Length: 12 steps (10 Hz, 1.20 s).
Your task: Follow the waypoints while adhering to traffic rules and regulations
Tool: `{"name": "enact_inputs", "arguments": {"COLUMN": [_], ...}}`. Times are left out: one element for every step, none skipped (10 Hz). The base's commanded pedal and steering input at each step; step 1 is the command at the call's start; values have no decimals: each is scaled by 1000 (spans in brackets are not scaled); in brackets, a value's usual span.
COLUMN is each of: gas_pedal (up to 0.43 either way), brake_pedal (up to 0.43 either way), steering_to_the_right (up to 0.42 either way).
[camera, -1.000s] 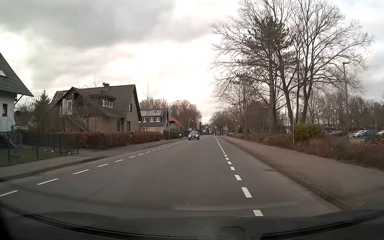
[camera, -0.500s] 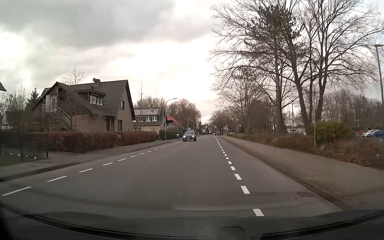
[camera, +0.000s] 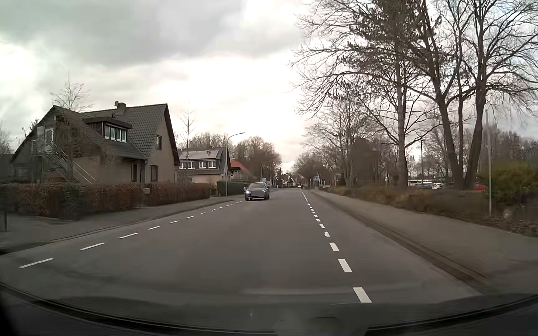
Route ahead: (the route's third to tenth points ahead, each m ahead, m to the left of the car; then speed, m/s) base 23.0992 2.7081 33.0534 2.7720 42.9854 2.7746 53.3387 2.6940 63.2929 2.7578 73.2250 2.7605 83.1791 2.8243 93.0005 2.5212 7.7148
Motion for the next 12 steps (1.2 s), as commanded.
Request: {"name": "enact_inputs", "arguments": {"gas_pedal": [28, 59, 87, 87, 87, 87, 87, 87, 87, 118, 157, 157], "brake_pedal": [0, 0, 0, 0, 0, 0, 0, 0, 0, 0, 0, 0], "steering_to_the_right": [1, 0, 0, -1, -1, -1, -1, -1, -1, -1, -1, 3]}}
